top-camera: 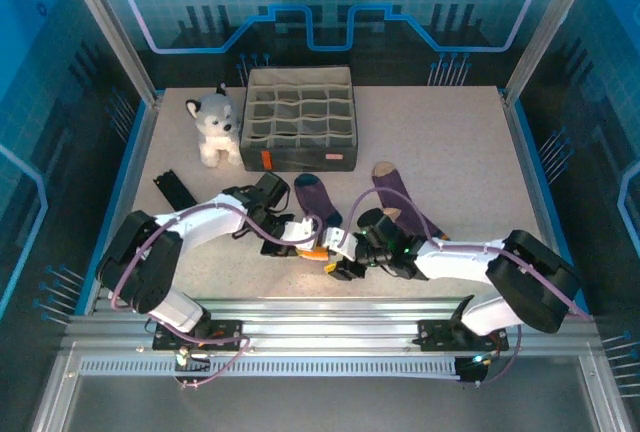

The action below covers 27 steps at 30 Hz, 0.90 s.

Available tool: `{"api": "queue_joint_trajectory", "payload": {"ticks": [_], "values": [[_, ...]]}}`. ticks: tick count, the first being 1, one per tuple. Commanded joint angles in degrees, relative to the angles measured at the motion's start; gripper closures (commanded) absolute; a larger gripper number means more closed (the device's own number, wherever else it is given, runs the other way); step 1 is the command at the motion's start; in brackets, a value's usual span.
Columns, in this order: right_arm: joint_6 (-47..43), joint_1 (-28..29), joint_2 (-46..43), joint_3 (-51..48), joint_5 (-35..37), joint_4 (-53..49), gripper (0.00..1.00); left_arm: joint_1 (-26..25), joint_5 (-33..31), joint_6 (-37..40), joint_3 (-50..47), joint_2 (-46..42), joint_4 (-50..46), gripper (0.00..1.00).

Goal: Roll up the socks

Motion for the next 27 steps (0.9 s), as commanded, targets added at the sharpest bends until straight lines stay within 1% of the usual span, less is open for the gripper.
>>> {"api": "queue_joint_trajectory", "payload": {"ticks": [1,6,9,20,25,27], "values": [[-6.2,2.8,-1.3,-1.6,10.2,4.8,0.49,0.5,4.0,0.4,2.7,2.1,-7.1,1.00],[-6.4,3.3,0.1,-1.7,11.0,6.2,0.48,0.6,4.1,0.6,3.9,3.2,-7.6,1.00],[-4.1,3.1,1.3,-2.4,11.6,9.6,0.47,0.6,4.1,0.6,3.7,3.0,-7.4,1.00],[3.0,2.9,4.8,-4.0,6.5,18.5,0.47,0.8,4.5,0.5,3.4,2.5,-7.0,1.00],[7.7,2.0,7.0,-7.2,4.6,27.4,0.47,1.3,5.0,0.8,3.5,2.5,-7.3,1.00],[8.2,1.9,8.0,-7.7,4.3,28.9,0.47,1.4,5.3,1.0,3.7,2.5,-7.8,1.00]]}}
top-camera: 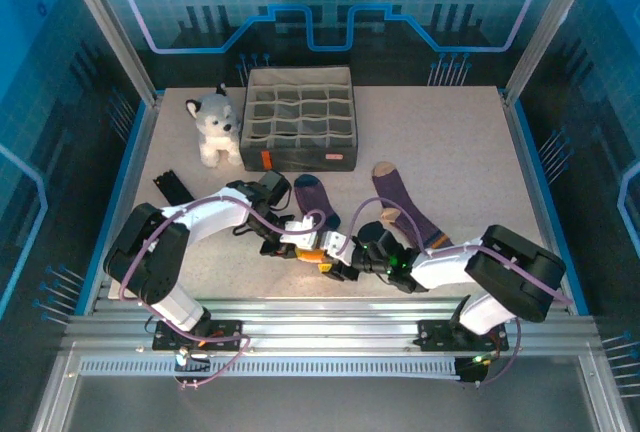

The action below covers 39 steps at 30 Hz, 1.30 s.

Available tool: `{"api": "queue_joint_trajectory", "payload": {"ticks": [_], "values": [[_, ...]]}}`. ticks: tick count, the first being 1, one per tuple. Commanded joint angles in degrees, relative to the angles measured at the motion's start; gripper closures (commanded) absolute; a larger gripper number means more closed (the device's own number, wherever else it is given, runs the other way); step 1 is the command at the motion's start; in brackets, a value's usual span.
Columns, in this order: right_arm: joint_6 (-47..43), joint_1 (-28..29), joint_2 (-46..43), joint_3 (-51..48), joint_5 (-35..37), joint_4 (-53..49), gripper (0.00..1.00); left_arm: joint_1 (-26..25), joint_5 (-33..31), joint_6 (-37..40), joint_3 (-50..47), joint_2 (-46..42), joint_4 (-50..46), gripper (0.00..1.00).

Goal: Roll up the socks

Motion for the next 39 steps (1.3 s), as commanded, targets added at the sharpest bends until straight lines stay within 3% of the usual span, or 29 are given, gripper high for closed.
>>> {"api": "queue_joint_trajectory", "payload": {"ticks": [1,6,9,11,15,18,29,36,39], "values": [[3.3,-0.6,2.1,-1.4,-1.9,7.2,0.48,0.7,3.6,1.2,1.3,0.0,-2.6,1.00],[4.0,-0.9,3.9,-2.1,-1.3,9.8,0.50,0.8,3.7,1.6,1.8,0.4,-3.3,1.00],[5.0,-1.3,4.6,-2.1,-1.5,10.9,0.56,0.9,3.8,1.5,2.2,0.6,-3.6,1.00],[5.7,-1.6,4.9,-2.5,-1.6,12.2,0.65,0.9,3.7,1.4,2.2,0.7,-3.7,1.00],[6.8,-1.9,5.2,-2.6,-1.9,12.4,0.91,1.0,3.0,0.8,1.8,0.6,-3.1,1.00],[8.0,-1.9,4.5,-1.5,-2.8,9.0,1.00,0.9,2.0,-0.3,1.0,0.4,-1.6,1.00],[19.0,-2.3,1.8,4.5,-5.6,-6.0,1.00,0.9,-0.7,-4.7,-1.7,-1.5,5.5,1.00],[22.9,-2.4,1.8,8.1,-2.3,-13.5,1.00,1.4,-3.7,-6.4,-6.4,-6.9,12.8,0.84],[23.8,-2.9,3.1,10.4,-2.2,-16.9,1.00,2.3,-3.6,-7.3,-8.0,-9.5,14.8,0.81]]}}
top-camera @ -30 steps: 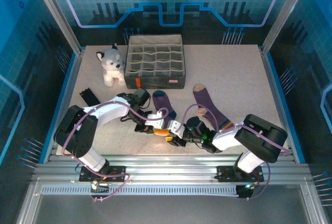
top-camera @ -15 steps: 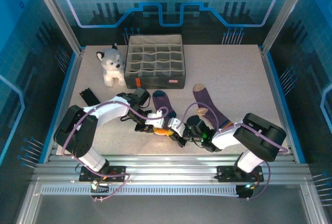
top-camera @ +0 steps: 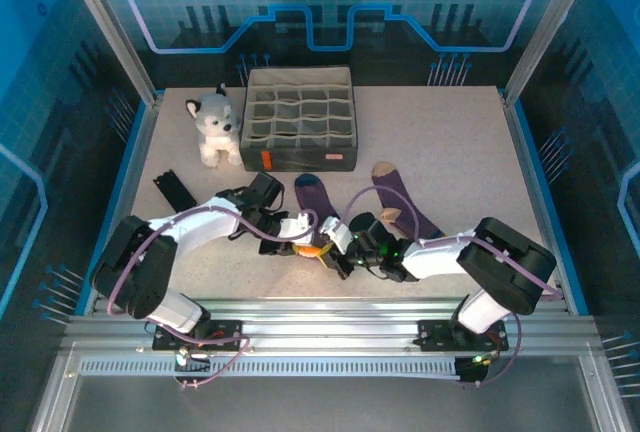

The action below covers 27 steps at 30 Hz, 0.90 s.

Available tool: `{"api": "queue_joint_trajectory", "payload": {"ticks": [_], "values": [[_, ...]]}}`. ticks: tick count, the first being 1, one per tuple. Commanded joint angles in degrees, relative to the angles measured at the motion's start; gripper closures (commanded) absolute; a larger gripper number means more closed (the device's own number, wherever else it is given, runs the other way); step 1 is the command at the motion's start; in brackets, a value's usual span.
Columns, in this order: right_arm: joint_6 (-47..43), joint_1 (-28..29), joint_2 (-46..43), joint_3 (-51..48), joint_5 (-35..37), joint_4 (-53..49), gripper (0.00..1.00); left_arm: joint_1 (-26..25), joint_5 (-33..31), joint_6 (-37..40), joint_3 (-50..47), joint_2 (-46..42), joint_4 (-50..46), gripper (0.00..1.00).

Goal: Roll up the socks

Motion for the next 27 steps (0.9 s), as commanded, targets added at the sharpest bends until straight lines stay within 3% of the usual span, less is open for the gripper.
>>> {"api": "queue_joint_trajectory", "payload": {"ticks": [1,12,21,27], "values": [[2.9,-1.2,0.9,3.3,0.8,-6.3,1.00,1.4,0.3,-1.5,-1.8,-3.7,4.1,0.80],[6.9,-2.7,6.4,13.1,-0.4,-22.0,1.00,2.2,-0.7,-1.6,-7.7,-12.9,7.7,0.76],[14.2,-5.0,10.1,18.4,-1.3,-29.0,1.00,0.7,-2.5,-0.3,-13.4,-17.8,14.0,0.83],[17.3,-5.9,9.8,18.9,-2.3,-29.3,1.00,-1.3,-6.0,-1.6,-15.9,-17.4,19.8,0.72]]}}
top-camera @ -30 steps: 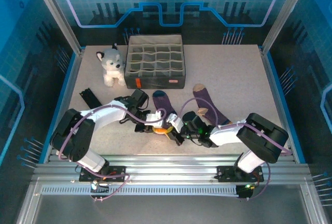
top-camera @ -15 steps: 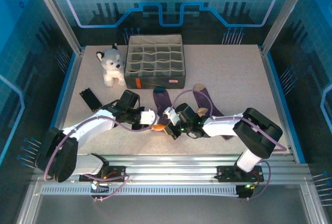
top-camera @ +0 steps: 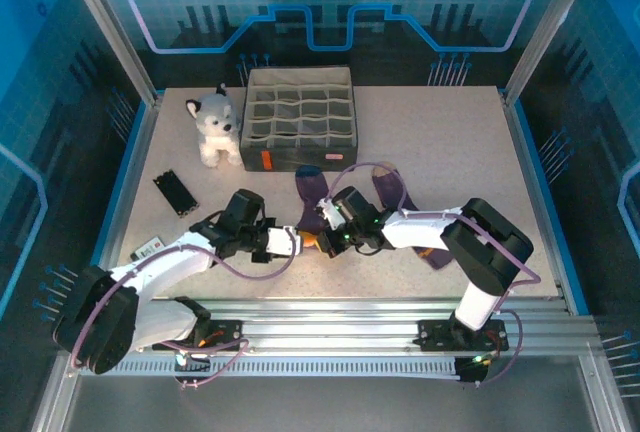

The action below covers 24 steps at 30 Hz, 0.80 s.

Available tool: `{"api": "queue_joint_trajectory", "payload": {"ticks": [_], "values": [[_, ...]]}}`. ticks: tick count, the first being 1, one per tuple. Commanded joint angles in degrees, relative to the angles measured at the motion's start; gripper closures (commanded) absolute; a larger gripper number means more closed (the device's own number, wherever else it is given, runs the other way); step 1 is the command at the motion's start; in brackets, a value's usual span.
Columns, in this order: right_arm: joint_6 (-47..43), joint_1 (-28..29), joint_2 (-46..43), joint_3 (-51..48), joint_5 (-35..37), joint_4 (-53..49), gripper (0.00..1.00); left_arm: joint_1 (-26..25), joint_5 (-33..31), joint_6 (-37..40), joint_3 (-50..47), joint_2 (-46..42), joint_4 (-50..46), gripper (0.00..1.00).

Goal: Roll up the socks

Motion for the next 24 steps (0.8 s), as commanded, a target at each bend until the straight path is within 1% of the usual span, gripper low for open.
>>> {"api": "queue_joint_trajectory", "payload": {"ticks": [1,3,5,8,10,17,20,22,24], "values": [[3.6,-1.3,1.4,1.4,-0.8,-5.1,1.00,-0.4,-1.7,-1.4,-0.1,1.1,4.0,0.72],[4.0,-1.8,1.8,2.4,-1.4,-6.7,1.00,-0.4,-1.2,-3.2,1.5,3.0,3.2,0.72],[4.4,-2.2,2.0,3.3,-1.5,-8.2,1.00,-0.5,-0.1,-3.8,2.5,4.5,3.1,0.73],[5.5,-2.9,2.3,3.4,-1.9,-10.0,1.00,-0.6,0.1,-4.2,3.2,6.4,3.9,0.73],[5.8,-3.3,2.7,5.4,-2.2,-11.1,1.00,-0.6,0.2,-5.2,4.3,7.7,3.9,0.73],[7.8,-4.2,4.3,6.6,-4.7,-12.3,1.00,-0.8,-0.8,-12.1,10.3,11.9,-0.9,0.72],[7.8,-4.4,3.9,6.7,-5.6,-12.7,1.00,-1.5,-1.9,-14.1,10.7,10.9,-1.2,0.73],[7.3,-4.7,3.5,6.6,-5.8,-13.7,1.00,-2.6,-3.5,-17.9,11.4,8.8,-0.8,0.73],[6.6,-5.3,2.5,5.8,-6.1,-14.5,1.00,-4.2,-5.0,-23.6,12.3,6.7,-0.1,0.73]]}}
